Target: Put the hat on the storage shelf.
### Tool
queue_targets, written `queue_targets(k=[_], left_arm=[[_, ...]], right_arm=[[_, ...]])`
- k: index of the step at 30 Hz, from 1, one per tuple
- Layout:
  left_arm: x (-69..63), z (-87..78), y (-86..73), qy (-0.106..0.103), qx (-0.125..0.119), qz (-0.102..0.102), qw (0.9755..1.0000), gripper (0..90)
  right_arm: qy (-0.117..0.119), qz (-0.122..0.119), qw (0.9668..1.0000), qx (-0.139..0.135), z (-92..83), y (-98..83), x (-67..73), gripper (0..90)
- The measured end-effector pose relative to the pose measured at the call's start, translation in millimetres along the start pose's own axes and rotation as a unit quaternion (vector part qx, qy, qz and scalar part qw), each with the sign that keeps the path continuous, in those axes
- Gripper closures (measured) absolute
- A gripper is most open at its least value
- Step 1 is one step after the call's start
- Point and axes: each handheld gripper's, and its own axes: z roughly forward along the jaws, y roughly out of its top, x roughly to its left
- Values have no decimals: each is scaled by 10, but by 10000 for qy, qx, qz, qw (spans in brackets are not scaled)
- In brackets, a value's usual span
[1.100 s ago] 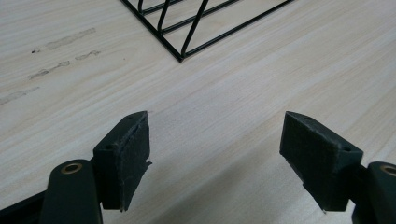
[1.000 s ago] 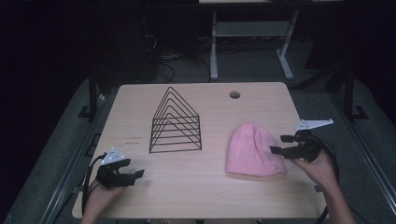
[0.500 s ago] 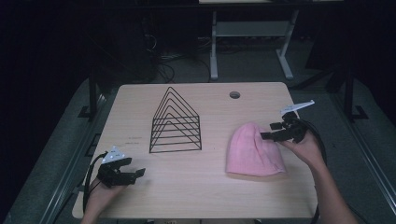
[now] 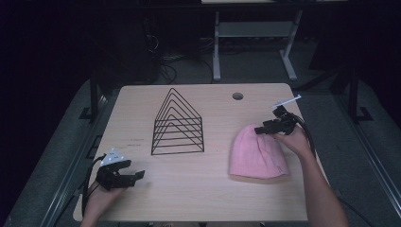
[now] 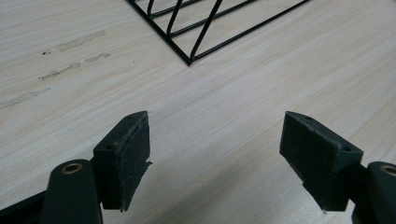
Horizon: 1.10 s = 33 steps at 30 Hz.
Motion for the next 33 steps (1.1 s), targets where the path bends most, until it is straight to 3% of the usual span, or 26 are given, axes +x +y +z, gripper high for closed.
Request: queue_targets(k=[8,19,24,28,33], left_arm=[[11,6,2,-17,1,-22,10000,239],[34,16,-15,-44,14,-104,9999,240],[43,8,-6,-12,-50,-41,10000,242],[41,15,0,-26,-16,-43,10000,242],[31,24,11,-35,-73,-34,10000,242]], right_arm=[[-45,143,9996,234,171,41,-58,467],[-94,85,9988,464,325,33,-46,600],[-58,127,9991,397,331,-2,-46,683],[17,338,9992,228,299,-46,-54,718],[-26,331,9993,189,256,-56,-32,739]])
